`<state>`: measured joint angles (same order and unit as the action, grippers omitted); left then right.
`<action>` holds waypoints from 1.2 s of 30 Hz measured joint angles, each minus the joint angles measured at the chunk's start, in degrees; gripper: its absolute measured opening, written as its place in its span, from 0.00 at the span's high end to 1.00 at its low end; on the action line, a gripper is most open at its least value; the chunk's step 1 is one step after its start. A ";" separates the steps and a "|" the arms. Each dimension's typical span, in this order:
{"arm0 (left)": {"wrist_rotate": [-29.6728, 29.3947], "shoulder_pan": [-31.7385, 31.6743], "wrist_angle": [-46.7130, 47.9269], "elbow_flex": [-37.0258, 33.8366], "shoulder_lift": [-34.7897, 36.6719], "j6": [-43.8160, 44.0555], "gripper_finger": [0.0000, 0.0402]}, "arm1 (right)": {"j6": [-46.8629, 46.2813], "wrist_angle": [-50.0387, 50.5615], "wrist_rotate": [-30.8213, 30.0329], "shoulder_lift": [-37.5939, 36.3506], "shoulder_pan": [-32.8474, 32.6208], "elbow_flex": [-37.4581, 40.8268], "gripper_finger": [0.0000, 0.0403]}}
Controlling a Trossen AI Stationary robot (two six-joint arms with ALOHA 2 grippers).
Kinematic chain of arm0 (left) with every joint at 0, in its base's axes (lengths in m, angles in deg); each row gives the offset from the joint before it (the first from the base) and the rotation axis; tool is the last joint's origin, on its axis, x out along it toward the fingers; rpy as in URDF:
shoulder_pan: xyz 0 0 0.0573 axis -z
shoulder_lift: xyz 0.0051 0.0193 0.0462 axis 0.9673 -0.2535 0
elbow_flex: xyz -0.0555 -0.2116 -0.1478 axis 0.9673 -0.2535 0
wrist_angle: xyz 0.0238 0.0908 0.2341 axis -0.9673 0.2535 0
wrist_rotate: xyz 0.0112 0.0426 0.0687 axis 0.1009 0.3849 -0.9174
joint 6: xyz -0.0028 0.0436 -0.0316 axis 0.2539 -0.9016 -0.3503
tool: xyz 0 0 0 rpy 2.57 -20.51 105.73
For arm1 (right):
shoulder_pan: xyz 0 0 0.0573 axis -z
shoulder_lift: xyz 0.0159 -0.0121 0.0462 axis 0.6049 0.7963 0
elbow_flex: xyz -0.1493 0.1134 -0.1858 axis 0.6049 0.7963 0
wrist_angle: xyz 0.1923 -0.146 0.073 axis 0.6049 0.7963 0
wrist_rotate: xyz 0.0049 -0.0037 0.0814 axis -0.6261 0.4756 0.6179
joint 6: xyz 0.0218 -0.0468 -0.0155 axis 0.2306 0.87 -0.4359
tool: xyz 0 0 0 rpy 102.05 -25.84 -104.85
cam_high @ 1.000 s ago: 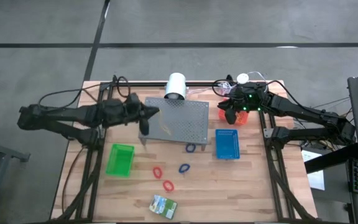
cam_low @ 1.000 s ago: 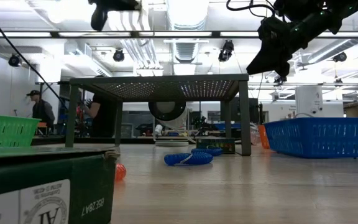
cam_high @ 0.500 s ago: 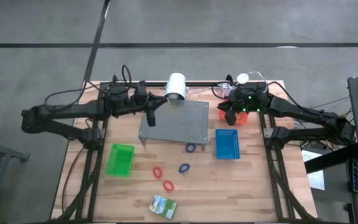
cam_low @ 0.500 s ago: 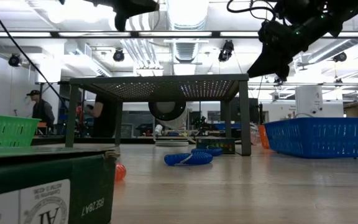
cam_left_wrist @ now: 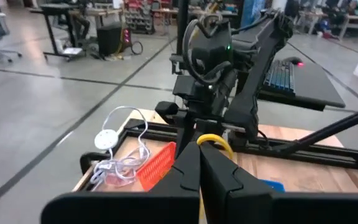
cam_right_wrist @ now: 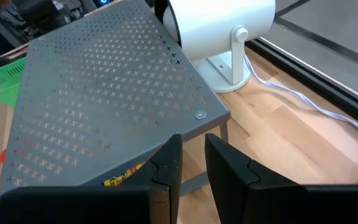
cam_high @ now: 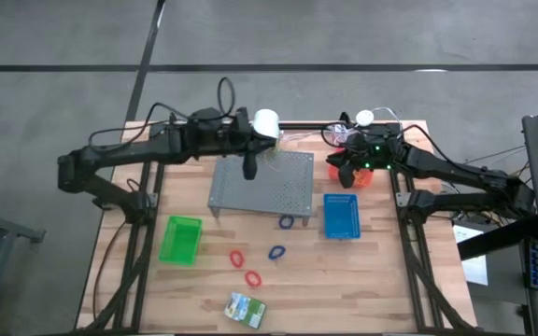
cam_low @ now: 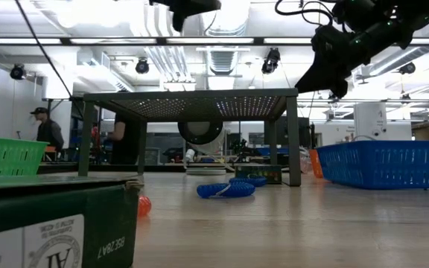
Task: Pick & Place Office Desk Supplies
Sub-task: Put the yellow rubber band into the orange bin
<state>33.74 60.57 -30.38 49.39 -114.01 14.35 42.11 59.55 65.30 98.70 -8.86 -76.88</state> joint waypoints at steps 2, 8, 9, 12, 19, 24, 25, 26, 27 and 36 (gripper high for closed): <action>1.17 -0.52 2.90 3.23 -2.64 -0.24 1.00 | 0.00 -0.25 -0.01 -0.65 0.00 0.00 0.83; 3.41 -2.41 6.17 13.50 -11.04 -2.66 1.00 | -0.01 -0.40 -0.11 -4.58 -0.10 0.10 0.83; 4.94 -2.75 6.95 15.29 -12.41 -3.79 1.00 | -0.24 -0.42 -0.09 -5.43 -0.11 0.18 0.83; 12.94 -3.95 8.40 19.94 -16.08 -6.31 1.00 | -1.55 -0.42 -1.15 -8.28 -0.21 1.26 0.83; 20.75 -5.63 8.95 25.15 -22.51 -7.74 1.00 | -1.86 2.18 -4.46 -16.48 -0.36 4.20 0.83; 20.90 -6.51 8.72 25.17 -24.94 -12.25 1.00 | -2.85 6.06 -5.42 -22.76 -0.37 4.68 0.83; 21.29 -6.69 8.71 25.15 -25.30 -13.60 1.00 | -3.06 6.21 -5.93 -23.73 -0.37 5.03 0.83; 21.57 -6.75 8.54 25.15 -25.63 -14.82 1.00 | -3.37 6.15 -6.05 -24.62 -0.37 5.44 0.83; 21.72 -6.81 8.54 25.15 -25.88 -15.08 1.00 | -3.66 6.16 -6.09 -25.42 -0.37 5.89 0.83; 22.79 -6.73 8.13 25.13 -26.46 -18.25 1.00 | -0.87 -3.60 -5.19 -25.92 -0.37 9.89 0.83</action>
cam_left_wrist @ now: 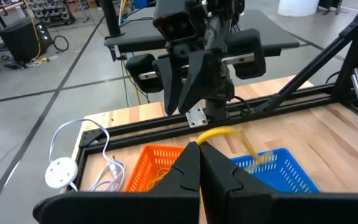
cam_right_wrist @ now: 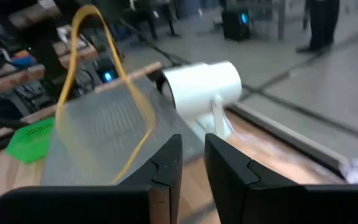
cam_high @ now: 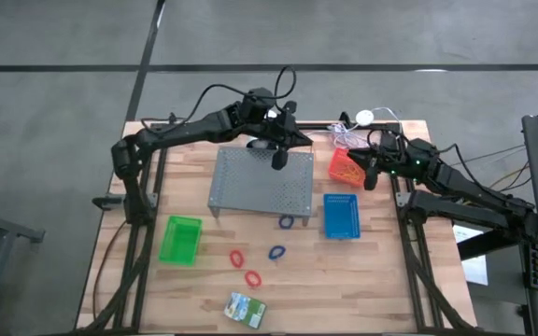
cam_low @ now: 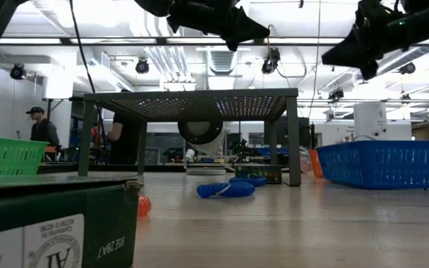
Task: Pick & Place Office Desk Supplies
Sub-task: Put the yellow rubber band into the orange bin
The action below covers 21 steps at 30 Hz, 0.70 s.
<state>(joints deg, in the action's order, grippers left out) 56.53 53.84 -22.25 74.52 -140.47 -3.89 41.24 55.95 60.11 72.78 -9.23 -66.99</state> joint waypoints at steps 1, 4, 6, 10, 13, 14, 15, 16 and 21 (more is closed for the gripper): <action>0.03 0.00 -0.05 0.00 0.00 -0.12 1.00 | 0.56 -2.66 1.17 0.52 0.00 0.60 0.83; -0.06 0.00 -0.34 0.00 0.00 -0.16 1.00 | 2.29 -9.95 7.17 2.29 -0.01 2.28 0.83; -0.08 0.00 -0.43 0.00 0.00 -0.16 1.00 | 2.66 -13.94 10.58 3.86 -0.02 2.99 0.83; -0.08 0.00 -0.83 -0.03 0.00 -0.14 1.00 | 2.82 -18.93 11.47 7.01 0.00 3.78 0.83; -0.08 0.00 -0.83 -0.03 0.00 -0.07 1.00 | 3.08 -21.52 11.70 9.24 0.00 3.90 0.83; -0.08 0.00 -0.83 -0.03 0.00 -0.03 1.00 | 3.57 -22.37 11.75 9.94 -0.02 3.93 0.83; -0.09 0.00 -0.83 -0.03 0.00 0.03 1.00 | 3.92 -22.62 11.90 10.61 0.00 3.73 0.83; -0.09 0.00 -0.83 -0.03 0.00 0.04 1.00 | 4.11 -22.59 12.37 11.32 0.00 3.34 0.83; -0.09 0.02 -0.79 -0.05 0.00 0.06 1.00 | 6.59 -27.16 18.03 15.25 -0.02 2.02 0.83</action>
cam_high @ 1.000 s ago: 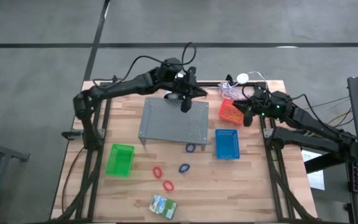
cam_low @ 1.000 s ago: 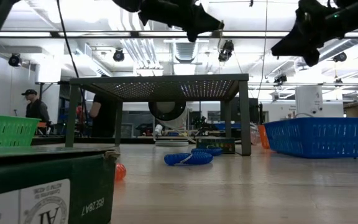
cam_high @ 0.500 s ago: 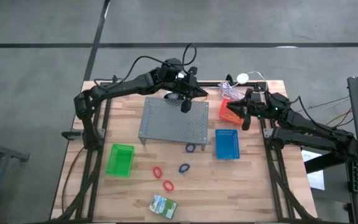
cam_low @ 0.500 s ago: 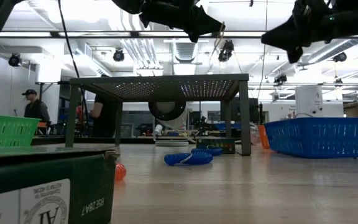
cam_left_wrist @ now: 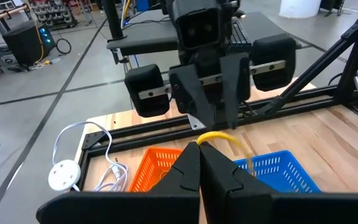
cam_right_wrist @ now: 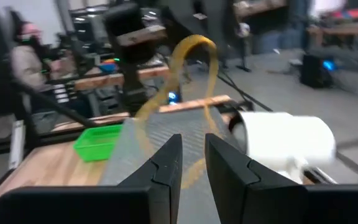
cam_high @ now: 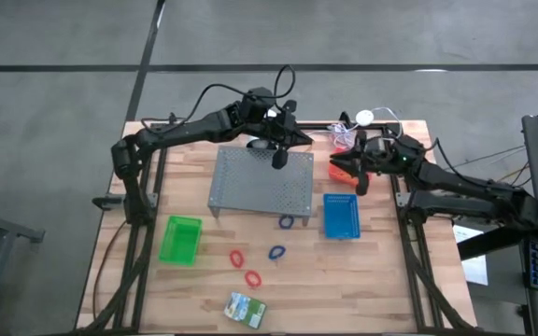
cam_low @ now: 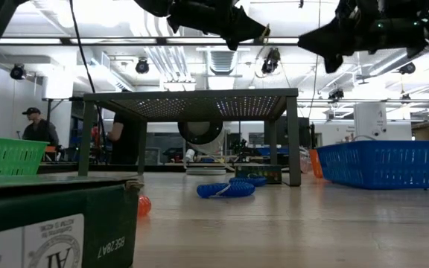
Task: Pick & Place Office Desk Supplies
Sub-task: Put the yellow rubber band into the orange bin
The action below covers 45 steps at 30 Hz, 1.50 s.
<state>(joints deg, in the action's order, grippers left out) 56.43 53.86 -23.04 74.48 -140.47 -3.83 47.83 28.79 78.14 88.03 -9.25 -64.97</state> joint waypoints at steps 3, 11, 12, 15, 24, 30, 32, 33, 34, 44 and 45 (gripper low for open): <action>-0.01 0.00 0.01 0.00 0.00 0.02 1.00 | 1.59 -3.78 0.97 2.49 0.00 0.00 0.83; -0.03 0.00 0.07 0.00 0.04 0.61 1.00 | 8.00 -11.61 1.04 9.32 -0.24 -0.15 0.83; -0.03 0.00 0.08 0.00 0.04 0.61 1.00 | 8.57 -12.72 1.06 10.05 -0.28 -0.20 0.83; -0.23 0.02 0.09 0.00 0.04 0.63 1.00 | 9.53 -14.92 1.22 11.94 -0.37 -0.71 0.83; -0.32 0.02 0.16 -0.39 0.09 1.53 1.00 | 10.36 -22.34 1.43 15.88 -1.44 -1.38 0.83; -1.56 0.02 0.26 -0.68 0.09 1.55 1.00 | 9.86 -22.40 1.32 20.42 -1.49 -4.07 0.83; -1.56 0.02 0.26 -0.68 0.09 1.55 1.00 | 9.91 -22.24 1.18 22.15 -1.49 -4.83 0.83; -1.56 0.02 0.26 -0.68 0.09 1.55 1.00 | 10.03 -22.25 1.19 22.98 -1.49 -5.29 0.83; -1.56 0.02 0.26 -0.68 0.09 1.55 1.00 | 10.08 -22.31 1.17 23.73 -1.49 -5.83 0.83; -1.56 -0.02 1.16 -0.68 0.09 1.55 1.00 | 10.81 -22.37 1.28 28.13 -1.59 -8.68 0.83; -1.57 -0.02 1.16 -0.68 0.09 1.51 1.00 | 10.90 -22.34 1.28 28.19 -1.57 -8.68 0.84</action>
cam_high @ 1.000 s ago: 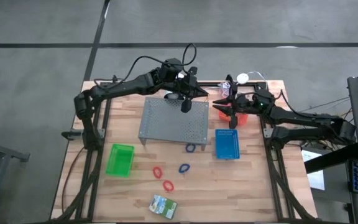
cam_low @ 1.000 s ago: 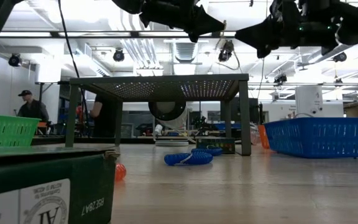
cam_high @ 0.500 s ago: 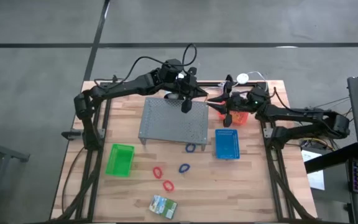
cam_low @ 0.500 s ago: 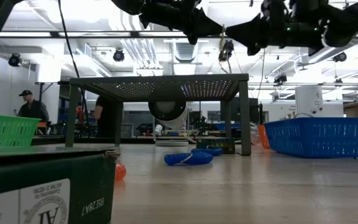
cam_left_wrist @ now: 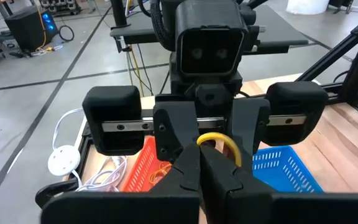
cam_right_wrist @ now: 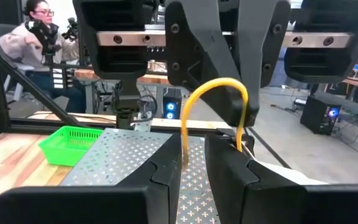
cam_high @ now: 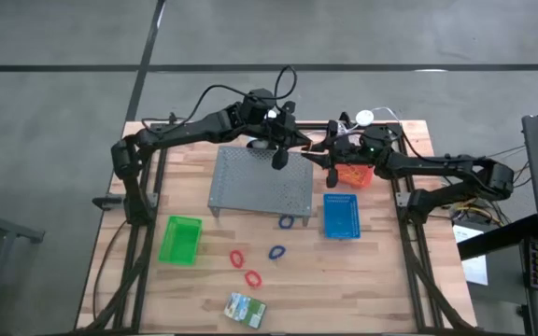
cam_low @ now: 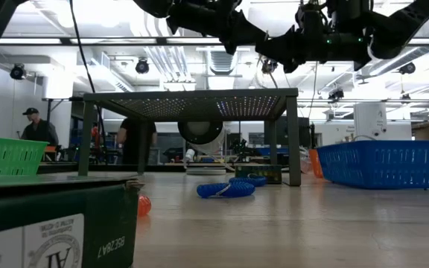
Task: Pick & Place Office Desk Supplies
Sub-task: Put the yellow rubber band into the orange bin
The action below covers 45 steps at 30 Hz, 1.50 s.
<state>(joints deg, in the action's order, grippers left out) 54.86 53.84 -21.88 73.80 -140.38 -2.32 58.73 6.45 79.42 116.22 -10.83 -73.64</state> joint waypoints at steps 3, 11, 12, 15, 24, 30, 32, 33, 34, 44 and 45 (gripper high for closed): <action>-0.02 0.00 0.04 0.00 0.00 0.00 1.00 | 0.10 0.00 -0.06 -0.13 -0.02 0.00 0.87; -0.02 0.00 0.04 0.00 0.00 -0.04 1.00 | -0.23 0.09 -0.06 -0.20 -0.02 0.04 0.98; -0.02 0.00 0.04 0.00 0.00 -0.04 1.00 | -0.54 0.11 -0.06 -0.27 -0.02 0.04 0.98; -0.02 0.00 0.04 0.00 0.00 -0.06 1.00 | -0.83 0.15 -0.07 -0.56 -0.02 0.07 0.98; -0.02 0.04 -0.04 0.00 0.00 0.00 1.00 | -0.80 1.47 -0.11 -0.55 -0.02 0.11 0.98; -0.02 0.38 -0.04 0.00 0.00 4.83 0.97 | -0.95 1.53 -0.11 -0.57 -0.02 0.11 0.98; -0.02 0.42 -0.02 0.00 0.02 4.67 0.93 | -0.97 1.55 -0.11 -0.57 -0.02 0.11 0.98; -0.02 0.42 0.00 0.00 0.02 4.55 0.91 | -0.97 1.55 -0.11 -0.57 -0.02 0.11 0.98; -0.02 0.42 0.05 0.00 0.02 4.57 0.88 | -0.97 1.55 -0.11 -0.57 -0.02 0.11 0.98; -0.60 0.48 0.20 0.00 0.07 4.55 0.67 | -0.95 1.81 -0.13 -0.57 -0.02 0.13 0.98; -1.24 0.48 0.22 0.00 0.07 4.55 0.66 | -0.95 1.84 -0.13 -0.57 -0.02 0.13 0.98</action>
<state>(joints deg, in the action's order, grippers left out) 53.62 54.32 -21.66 73.80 -140.31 2.22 57.78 8.28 79.29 115.65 -10.85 -73.51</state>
